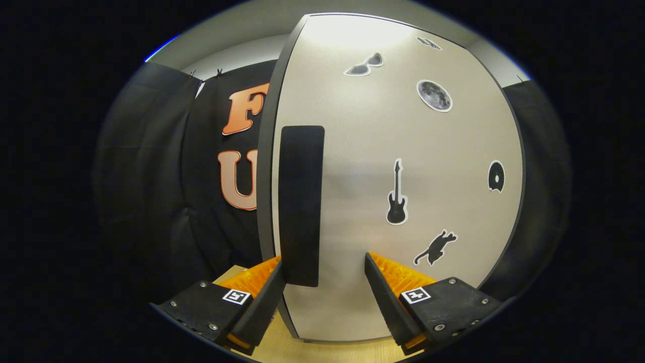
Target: Open the shoe cabinet door, grab the shoes and put them into the shoe cabinet, then close the shoe cabinet door.
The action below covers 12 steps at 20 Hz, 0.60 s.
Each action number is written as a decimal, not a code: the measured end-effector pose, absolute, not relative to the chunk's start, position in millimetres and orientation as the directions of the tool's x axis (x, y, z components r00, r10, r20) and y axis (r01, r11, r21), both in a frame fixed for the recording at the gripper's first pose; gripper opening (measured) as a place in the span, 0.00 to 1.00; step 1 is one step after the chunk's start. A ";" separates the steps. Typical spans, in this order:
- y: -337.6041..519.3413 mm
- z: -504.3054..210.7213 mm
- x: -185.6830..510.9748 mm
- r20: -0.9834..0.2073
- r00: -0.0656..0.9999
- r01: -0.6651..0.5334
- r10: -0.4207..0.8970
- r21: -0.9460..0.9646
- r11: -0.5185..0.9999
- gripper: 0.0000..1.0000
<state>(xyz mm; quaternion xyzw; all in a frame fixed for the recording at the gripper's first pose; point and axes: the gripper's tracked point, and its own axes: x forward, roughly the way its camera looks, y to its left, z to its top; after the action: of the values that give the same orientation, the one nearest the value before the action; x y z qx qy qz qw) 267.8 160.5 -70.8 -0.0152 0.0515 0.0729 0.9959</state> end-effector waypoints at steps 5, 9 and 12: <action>146.5 -57.3 217.0 -0.085 0.985 -0.155 0.150 -0.064 0.986 0.94; 127.7 -52.0 162.7 -0.083 0.986 -0.154 0.147 -0.082 0.985 0.94; 106.0 -45.2 125.3 -0.073 0.990 -0.125 0.119 -0.077 0.989 0.94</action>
<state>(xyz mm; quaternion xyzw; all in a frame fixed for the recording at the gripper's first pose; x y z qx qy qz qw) 125.3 106.0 -45.2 -0.0408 0.0340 0.0611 0.9967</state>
